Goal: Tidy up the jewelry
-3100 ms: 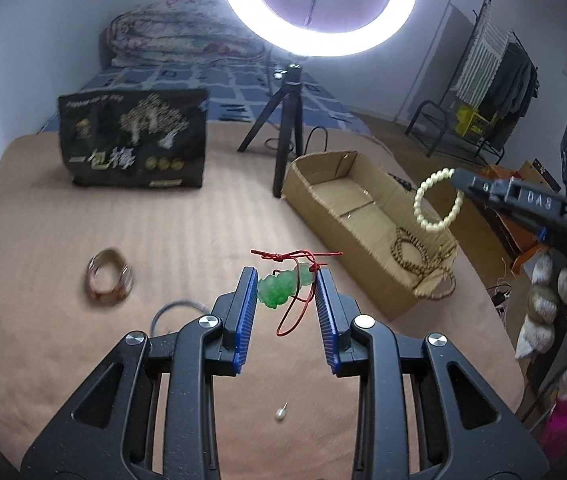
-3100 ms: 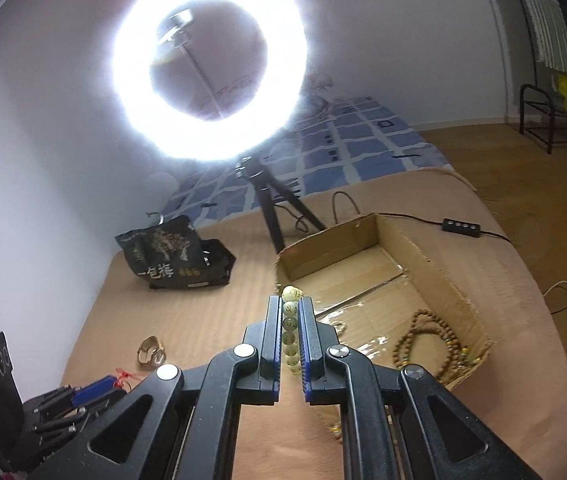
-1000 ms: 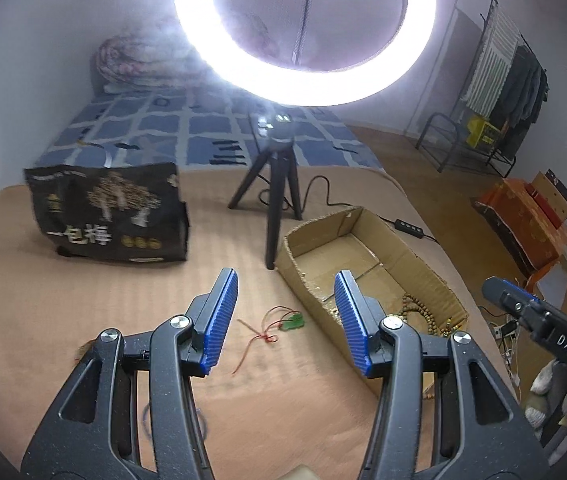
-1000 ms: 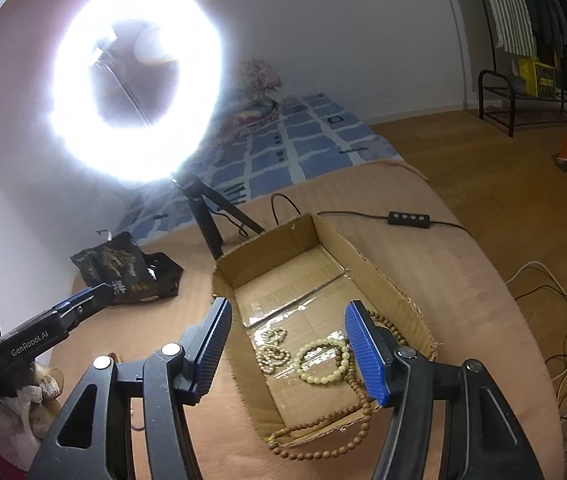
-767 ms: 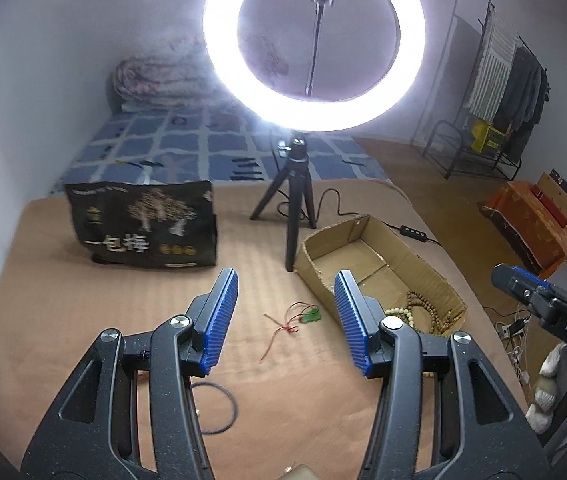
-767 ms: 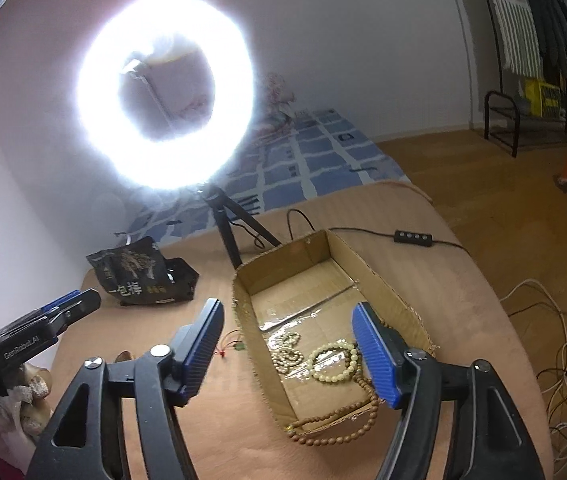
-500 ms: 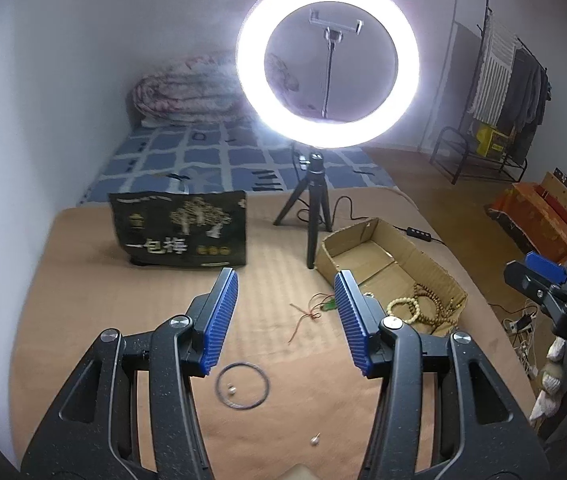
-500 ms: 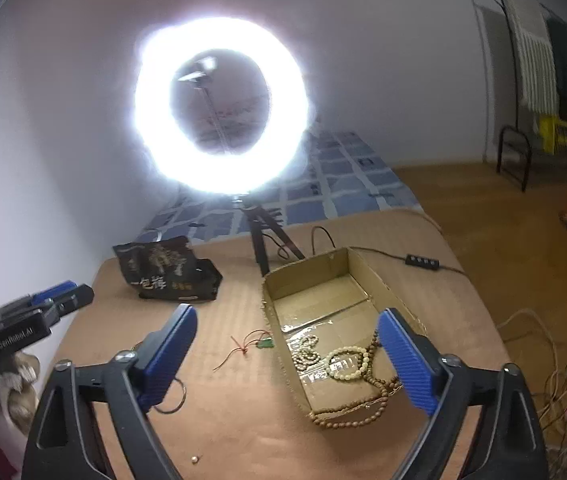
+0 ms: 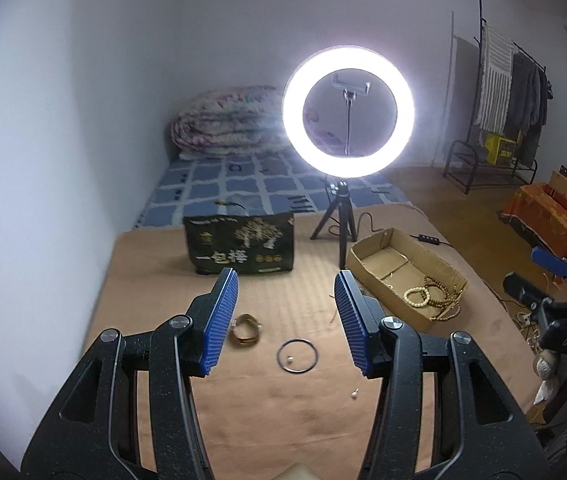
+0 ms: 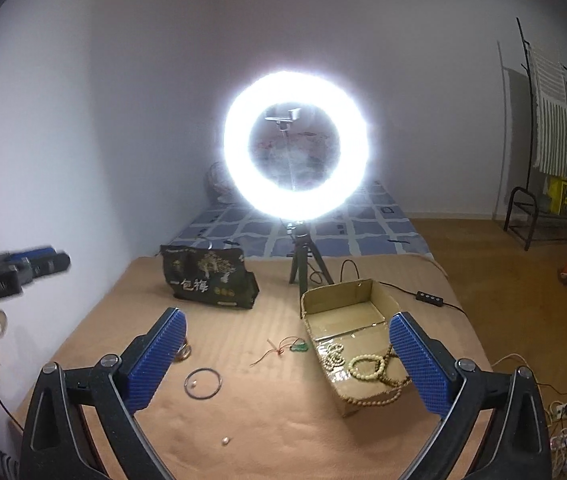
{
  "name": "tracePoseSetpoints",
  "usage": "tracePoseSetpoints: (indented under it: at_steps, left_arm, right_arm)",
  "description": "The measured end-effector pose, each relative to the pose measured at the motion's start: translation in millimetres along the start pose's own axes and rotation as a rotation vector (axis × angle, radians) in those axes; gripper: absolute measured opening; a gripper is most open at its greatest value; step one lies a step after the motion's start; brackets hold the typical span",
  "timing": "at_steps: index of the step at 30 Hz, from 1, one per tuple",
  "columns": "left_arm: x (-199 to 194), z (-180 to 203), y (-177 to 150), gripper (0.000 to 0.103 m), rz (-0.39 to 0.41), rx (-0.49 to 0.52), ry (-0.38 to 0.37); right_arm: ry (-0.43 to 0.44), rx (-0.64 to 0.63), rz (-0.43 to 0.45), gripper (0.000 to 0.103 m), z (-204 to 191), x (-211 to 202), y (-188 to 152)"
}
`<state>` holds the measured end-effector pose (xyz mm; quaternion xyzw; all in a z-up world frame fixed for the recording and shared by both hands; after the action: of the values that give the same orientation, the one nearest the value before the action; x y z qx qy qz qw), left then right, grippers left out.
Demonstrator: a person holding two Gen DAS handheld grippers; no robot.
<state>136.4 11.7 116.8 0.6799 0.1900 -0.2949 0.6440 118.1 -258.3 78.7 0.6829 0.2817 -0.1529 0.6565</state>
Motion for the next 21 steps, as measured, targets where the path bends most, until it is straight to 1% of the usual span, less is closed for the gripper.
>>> tracePoseSetpoints:
  at_steps: [3, 7, 9, 13, 17, 19, 21]
  left_arm:
    - [-26, -11, 1, 0.052, 0.021, -0.02, 0.006]
    - [-55, -25, 5, 0.052, 0.048, -0.04, 0.007]
    - [-67, -31, 7, 0.052, 0.06, -0.042, 0.02]
    - [-83, -42, 14, 0.052, 0.087, -0.048, 0.021]
    - [-81, -48, 18, 0.052, 0.096, -0.057, 0.005]
    - [-71, -50, 19, 0.052, 0.09, -0.054, -0.007]
    - [-58, -52, 17, 0.052, 0.079, -0.051, -0.014]
  right_arm:
    - [0.004, -0.008, -0.001, 0.103, -8, -10, -5]
    - [0.035, 0.017, -0.023, 0.103, -15, -21, -11]
    - [0.055, 0.025, -0.036, 0.103, -18, -25, -13]
    - [0.068, 0.03, -0.052, 0.103, -22, -36, -13]
    - [0.098, 0.045, -0.077, 0.103, -22, -38, -10]
    - [0.114, 0.047, -0.089, 0.103, -23, -35, -11]
    - [0.112, 0.038, -0.101, 0.102, -24, -25, -12]
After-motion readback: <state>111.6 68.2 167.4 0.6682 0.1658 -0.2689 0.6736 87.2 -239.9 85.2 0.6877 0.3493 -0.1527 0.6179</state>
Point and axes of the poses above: each gripper's, at about its wrist camera, not at the fingertips, and x roughly the way its jaws point, z to its right, y to its top, the point moved 6 cm from there along x, roughly the way its jaws point, and after that the axes turned 7 degrees about -z, right-handed, at the moved point
